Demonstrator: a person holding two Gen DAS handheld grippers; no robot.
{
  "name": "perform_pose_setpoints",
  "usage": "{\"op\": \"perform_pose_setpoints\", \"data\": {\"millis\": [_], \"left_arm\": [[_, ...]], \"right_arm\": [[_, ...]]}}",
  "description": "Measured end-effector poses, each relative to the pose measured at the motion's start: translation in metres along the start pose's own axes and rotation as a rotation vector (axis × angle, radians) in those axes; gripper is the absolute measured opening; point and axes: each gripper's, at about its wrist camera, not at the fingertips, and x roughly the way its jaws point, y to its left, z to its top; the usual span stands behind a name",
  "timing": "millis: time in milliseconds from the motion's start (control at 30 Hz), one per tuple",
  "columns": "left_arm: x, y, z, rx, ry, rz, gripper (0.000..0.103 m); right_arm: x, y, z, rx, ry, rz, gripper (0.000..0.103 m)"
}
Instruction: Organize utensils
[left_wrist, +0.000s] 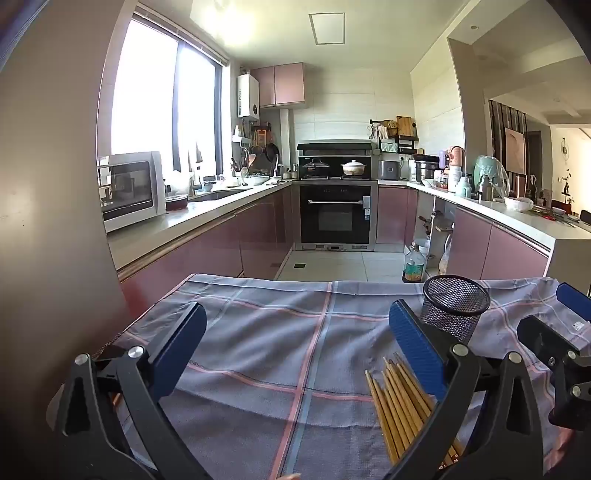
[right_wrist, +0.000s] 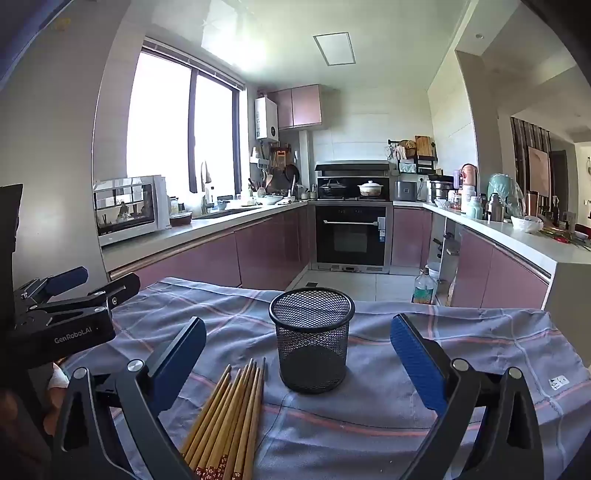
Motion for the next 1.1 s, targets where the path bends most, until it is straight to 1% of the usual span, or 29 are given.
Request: {"op": "perform_pose_setpoints", "data": {"millis": [67, 100, 200, 333, 400, 633, 1100], "left_arm": [[0.001, 0.001, 0.001, -0.003, -0.003, -0.002, 0.097], [-0.003, -0.001, 0.002, 0.008, -0.02, -0.001, 0.097], [-0.003, -0.002, 0.003, 0.006, -0.019, -0.009, 0.097], [-0.003, -0.002, 0.005, 0.012, -0.024, 0.001, 0.097], [-0.009, -0.003, 0.001, 0.005, -0.033, -0.003, 0.097], [-0.012, -0.005, 0.003, 0.002, -0.053, 0.001, 0.097], [-0.012, -0.007, 0.002, -0.003, -0.058, -0.006, 0.097]], "right_arm": [[0.0, 0.001, 0.002, -0.005, 0.0, 0.002, 0.096], [0.0, 0.001, 0.002, -0.004, -0.003, -0.001, 0.096], [-0.001, 0.001, 0.003, -0.002, -0.005, -0.007, 0.096], [-0.005, -0.001, 0.002, 0.002, -0.012, 0.005, 0.096], [-0.003, -0.002, 0.002, 0.001, -0.012, 0.006, 0.096], [-0.006, -0.003, 0.0, 0.003, -0.029, 0.005, 0.096], [-0.005, -0.003, 0.0, 0.003, -0.034, 0.003, 0.096]]}}
